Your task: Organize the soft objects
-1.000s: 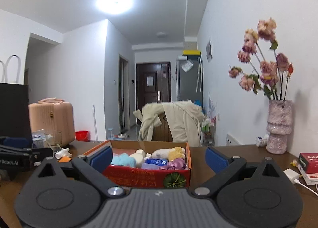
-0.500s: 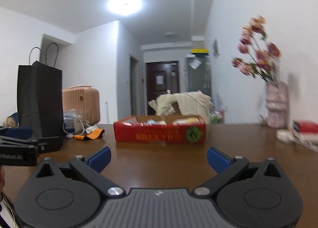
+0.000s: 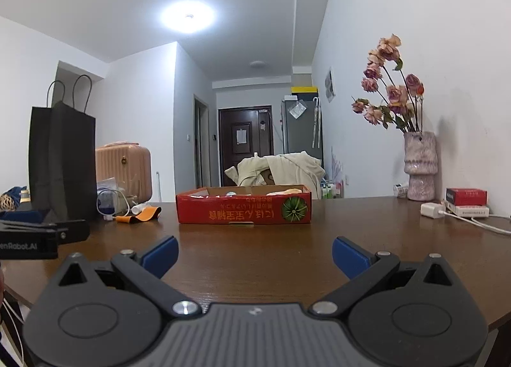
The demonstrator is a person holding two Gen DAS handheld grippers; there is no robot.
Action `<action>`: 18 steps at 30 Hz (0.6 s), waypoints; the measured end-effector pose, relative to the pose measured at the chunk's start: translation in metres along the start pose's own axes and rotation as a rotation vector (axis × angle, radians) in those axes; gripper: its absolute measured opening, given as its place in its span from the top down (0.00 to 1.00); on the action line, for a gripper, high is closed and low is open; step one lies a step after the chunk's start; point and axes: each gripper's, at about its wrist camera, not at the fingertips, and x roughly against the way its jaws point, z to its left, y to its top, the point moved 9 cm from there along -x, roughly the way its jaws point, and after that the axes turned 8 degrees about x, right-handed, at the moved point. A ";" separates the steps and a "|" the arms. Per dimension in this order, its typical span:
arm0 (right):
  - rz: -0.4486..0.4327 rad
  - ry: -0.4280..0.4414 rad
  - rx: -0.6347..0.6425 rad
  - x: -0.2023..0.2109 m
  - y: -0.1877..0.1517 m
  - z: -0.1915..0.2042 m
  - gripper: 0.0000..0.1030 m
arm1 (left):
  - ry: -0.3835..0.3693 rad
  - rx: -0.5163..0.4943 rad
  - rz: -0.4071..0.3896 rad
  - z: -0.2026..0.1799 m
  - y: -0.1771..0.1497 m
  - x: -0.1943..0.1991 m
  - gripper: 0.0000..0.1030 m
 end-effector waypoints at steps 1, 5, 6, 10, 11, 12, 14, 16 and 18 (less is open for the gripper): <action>0.004 0.000 -0.005 -0.002 -0.001 0.000 0.00 | 0.002 -0.002 0.002 0.000 0.000 0.000 0.00; 0.011 0.007 -0.024 -0.007 -0.003 0.000 0.00 | 0.005 -0.001 0.010 0.003 -0.002 -0.003 0.00; 0.013 0.010 -0.027 -0.009 -0.003 0.000 0.00 | 0.003 -0.002 0.014 0.003 -0.003 -0.004 0.00; 0.017 0.009 -0.024 -0.009 -0.004 0.001 0.00 | -0.001 0.001 0.018 0.003 -0.005 -0.002 0.00; 0.016 0.007 -0.024 -0.009 -0.003 0.001 0.00 | 0.000 -0.001 0.014 0.003 -0.005 -0.002 0.00; 0.015 0.006 -0.021 -0.009 -0.003 0.002 0.00 | 0.002 -0.001 0.012 0.003 -0.004 -0.001 0.00; 0.016 0.009 -0.019 -0.009 -0.003 0.002 0.00 | 0.005 0.004 0.008 0.004 -0.003 -0.001 0.00; 0.017 0.005 -0.020 -0.010 -0.004 0.002 0.00 | 0.005 0.005 0.009 0.004 -0.002 -0.002 0.00; 0.017 0.003 -0.022 -0.009 -0.004 0.001 0.00 | 0.001 0.005 0.011 0.003 -0.003 -0.003 0.00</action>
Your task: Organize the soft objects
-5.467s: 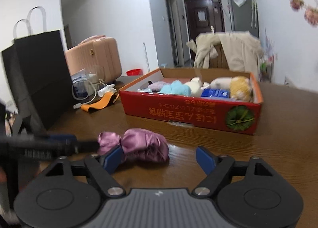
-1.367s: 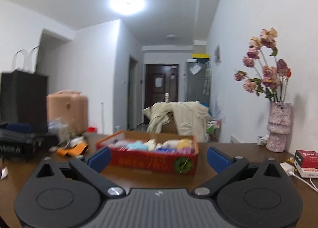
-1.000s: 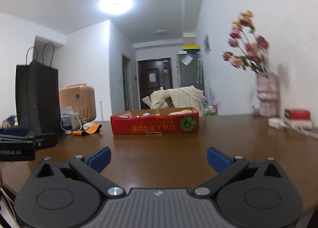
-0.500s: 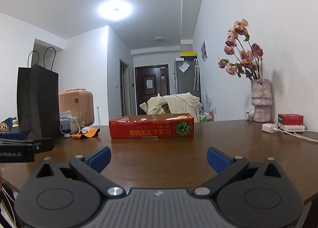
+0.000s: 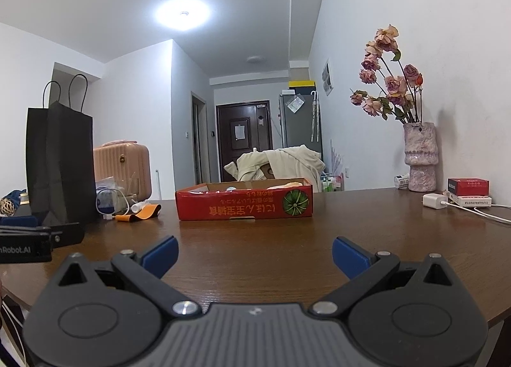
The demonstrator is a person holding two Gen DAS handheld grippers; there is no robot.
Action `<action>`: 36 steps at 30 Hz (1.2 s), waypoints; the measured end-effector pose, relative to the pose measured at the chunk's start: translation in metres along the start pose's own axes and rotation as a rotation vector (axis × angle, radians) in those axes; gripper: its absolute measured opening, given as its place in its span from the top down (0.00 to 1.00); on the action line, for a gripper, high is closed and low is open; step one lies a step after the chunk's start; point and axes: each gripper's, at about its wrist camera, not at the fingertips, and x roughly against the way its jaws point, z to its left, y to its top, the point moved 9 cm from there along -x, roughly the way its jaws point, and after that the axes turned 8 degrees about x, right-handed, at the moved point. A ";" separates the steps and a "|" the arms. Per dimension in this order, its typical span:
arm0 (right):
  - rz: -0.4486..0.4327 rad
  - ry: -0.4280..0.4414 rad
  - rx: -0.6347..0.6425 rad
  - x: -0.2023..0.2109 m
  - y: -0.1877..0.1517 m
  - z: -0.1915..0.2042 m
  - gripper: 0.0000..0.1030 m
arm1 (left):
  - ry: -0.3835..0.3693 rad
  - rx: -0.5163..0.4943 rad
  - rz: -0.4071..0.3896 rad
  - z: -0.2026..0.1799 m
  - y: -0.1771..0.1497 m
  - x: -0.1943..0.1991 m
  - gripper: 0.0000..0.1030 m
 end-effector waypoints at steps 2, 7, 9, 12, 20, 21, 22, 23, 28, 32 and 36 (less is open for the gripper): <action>0.002 0.000 -0.003 -0.001 0.000 0.000 0.00 | -0.002 0.000 0.000 0.000 -0.001 0.000 0.00; 0.007 -0.006 -0.009 -0.001 -0.002 -0.002 0.00 | 0.000 0.000 0.000 0.000 -0.001 0.001 0.00; 0.011 -0.009 -0.013 -0.002 -0.003 -0.002 0.00 | -0.001 0.001 0.001 0.000 -0.001 0.001 0.00; 0.020 -0.015 -0.026 -0.003 -0.005 -0.005 0.00 | -0.002 -0.001 0.001 -0.001 -0.001 0.001 0.00; 0.020 -0.012 -0.029 -0.004 -0.006 -0.007 0.00 | -0.002 0.000 0.002 -0.001 0.000 0.001 0.00; 0.020 -0.014 -0.030 -0.004 -0.006 -0.007 0.00 | -0.002 0.000 0.003 -0.001 -0.001 0.001 0.00; 0.019 -0.014 -0.031 -0.004 -0.006 -0.007 0.00 | -0.002 -0.001 0.002 -0.001 -0.001 0.001 0.00; 0.020 -0.014 -0.030 -0.004 -0.006 -0.007 0.00 | -0.003 -0.001 0.003 -0.001 -0.001 0.001 0.00; 0.027 -0.010 -0.032 -0.005 -0.008 -0.005 0.00 | -0.002 0.000 0.003 -0.001 -0.001 0.000 0.00; 0.026 -0.011 -0.034 -0.004 -0.008 -0.006 0.00 | -0.004 -0.002 0.003 -0.002 -0.001 0.001 0.00; 0.024 -0.005 -0.030 -0.004 -0.008 -0.005 0.00 | -0.004 -0.002 0.002 -0.002 -0.001 0.001 0.00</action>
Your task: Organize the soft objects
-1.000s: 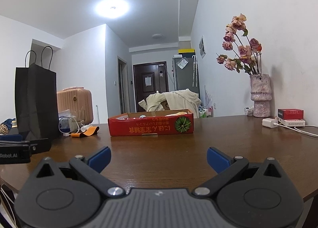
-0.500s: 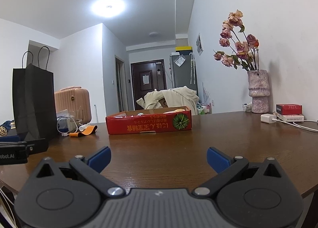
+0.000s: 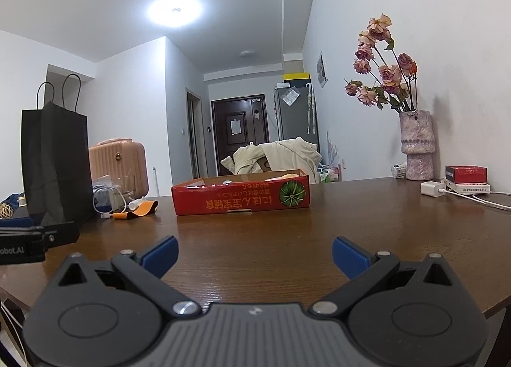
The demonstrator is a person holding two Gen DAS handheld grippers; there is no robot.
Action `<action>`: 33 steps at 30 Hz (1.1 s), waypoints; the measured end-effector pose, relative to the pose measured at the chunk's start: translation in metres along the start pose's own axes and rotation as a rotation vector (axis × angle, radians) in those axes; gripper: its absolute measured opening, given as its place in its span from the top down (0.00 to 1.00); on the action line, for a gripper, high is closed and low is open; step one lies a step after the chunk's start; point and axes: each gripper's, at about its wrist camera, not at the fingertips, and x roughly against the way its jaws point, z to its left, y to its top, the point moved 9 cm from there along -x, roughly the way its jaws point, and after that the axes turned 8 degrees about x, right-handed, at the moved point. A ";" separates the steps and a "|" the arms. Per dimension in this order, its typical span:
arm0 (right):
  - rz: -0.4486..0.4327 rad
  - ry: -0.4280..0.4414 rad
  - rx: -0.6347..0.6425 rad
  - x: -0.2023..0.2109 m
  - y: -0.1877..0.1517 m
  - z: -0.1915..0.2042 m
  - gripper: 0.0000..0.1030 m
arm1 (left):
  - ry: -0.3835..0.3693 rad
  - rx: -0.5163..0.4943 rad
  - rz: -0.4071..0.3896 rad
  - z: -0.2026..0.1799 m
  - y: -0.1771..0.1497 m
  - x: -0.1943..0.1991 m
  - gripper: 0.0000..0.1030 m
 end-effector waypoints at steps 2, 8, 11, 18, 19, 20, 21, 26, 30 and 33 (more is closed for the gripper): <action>-0.001 -0.002 -0.001 0.000 0.000 0.000 0.00 | -0.001 0.001 0.000 0.000 0.000 0.000 0.00; 0.002 -0.006 -0.006 0.001 -0.001 -0.001 0.00 | -0.003 0.000 -0.001 0.001 -0.001 0.000 0.00; 0.003 -0.006 -0.007 0.001 -0.001 -0.001 0.00 | -0.004 0.001 0.000 0.001 -0.001 0.000 0.00; -0.004 -0.005 -0.009 0.002 -0.001 -0.001 0.00 | -0.007 0.002 -0.005 0.001 -0.001 0.000 0.00; -0.003 -0.005 -0.009 0.002 -0.001 -0.001 0.00 | -0.008 0.003 -0.005 0.001 0.000 0.000 0.00; -0.004 -0.006 -0.009 0.002 -0.001 -0.001 0.00 | -0.009 0.002 -0.007 0.001 0.000 0.000 0.00; -0.005 -0.005 -0.009 0.002 0.000 -0.001 0.00 | -0.010 0.003 -0.007 0.001 0.000 0.000 0.00; -0.015 -0.007 -0.009 0.004 0.000 0.000 0.00 | -0.014 0.006 -0.007 0.001 0.000 0.000 0.00; -0.028 -0.007 -0.005 0.005 0.002 0.001 0.00 | -0.013 0.006 -0.014 0.001 0.001 0.001 0.00; -0.031 -0.008 -0.004 0.007 0.002 0.001 0.00 | -0.010 0.004 -0.021 0.000 0.002 0.002 0.00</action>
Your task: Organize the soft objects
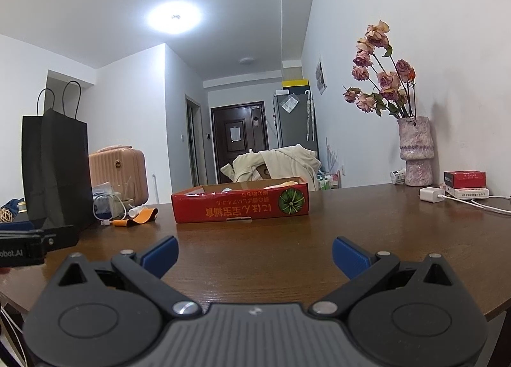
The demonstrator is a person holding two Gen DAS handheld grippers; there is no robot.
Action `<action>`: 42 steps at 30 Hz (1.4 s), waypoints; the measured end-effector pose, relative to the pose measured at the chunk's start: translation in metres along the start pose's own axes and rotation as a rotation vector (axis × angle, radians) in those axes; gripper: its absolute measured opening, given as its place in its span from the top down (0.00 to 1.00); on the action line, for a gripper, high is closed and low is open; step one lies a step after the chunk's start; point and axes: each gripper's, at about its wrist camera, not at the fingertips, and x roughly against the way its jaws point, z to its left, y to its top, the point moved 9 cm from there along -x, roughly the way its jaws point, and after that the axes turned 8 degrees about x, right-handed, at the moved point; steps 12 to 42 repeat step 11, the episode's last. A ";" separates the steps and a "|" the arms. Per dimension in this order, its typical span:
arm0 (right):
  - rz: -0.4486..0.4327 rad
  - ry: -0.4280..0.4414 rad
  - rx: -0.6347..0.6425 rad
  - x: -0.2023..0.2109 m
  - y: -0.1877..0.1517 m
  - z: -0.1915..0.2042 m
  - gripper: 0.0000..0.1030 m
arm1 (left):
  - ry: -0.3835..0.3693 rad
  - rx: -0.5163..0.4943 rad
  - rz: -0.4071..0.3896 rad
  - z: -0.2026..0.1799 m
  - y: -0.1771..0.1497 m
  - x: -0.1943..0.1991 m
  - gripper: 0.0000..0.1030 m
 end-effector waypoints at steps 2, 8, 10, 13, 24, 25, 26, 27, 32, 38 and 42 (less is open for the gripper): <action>0.000 -0.001 -0.001 0.000 0.000 -0.001 0.00 | 0.000 -0.002 -0.002 -0.001 -0.001 0.001 0.00; -0.001 -0.001 -0.002 0.000 0.001 -0.001 0.00 | 0.001 -0.003 -0.002 -0.002 -0.001 0.001 0.00; -0.003 -0.001 -0.001 0.000 0.001 -0.001 0.00 | 0.011 0.002 -0.021 0.000 0.001 0.004 0.00; -0.005 -0.001 0.000 0.001 0.001 -0.001 0.00 | 0.020 0.004 -0.035 0.000 0.003 0.005 0.00; -0.005 -0.001 0.000 0.001 0.001 -0.001 0.00 | 0.020 0.004 -0.035 0.000 0.003 0.005 0.00; -0.005 -0.001 0.000 0.001 0.001 -0.001 0.00 | 0.020 0.004 -0.035 0.000 0.003 0.005 0.00; -0.005 -0.001 0.000 0.001 0.001 -0.001 0.00 | 0.020 0.004 -0.035 0.000 0.003 0.005 0.00; -0.005 -0.001 0.000 0.001 0.001 -0.001 0.00 | 0.020 0.004 -0.035 0.000 0.003 0.005 0.00; -0.005 -0.001 0.000 0.001 0.001 -0.001 0.00 | 0.020 0.004 -0.035 0.000 0.003 0.005 0.00; -0.005 -0.001 0.000 0.001 0.001 -0.001 0.00 | 0.020 0.004 -0.035 0.000 0.003 0.005 0.00; -0.005 -0.001 0.000 0.001 0.001 -0.001 0.00 | 0.020 0.004 -0.035 0.000 0.003 0.005 0.00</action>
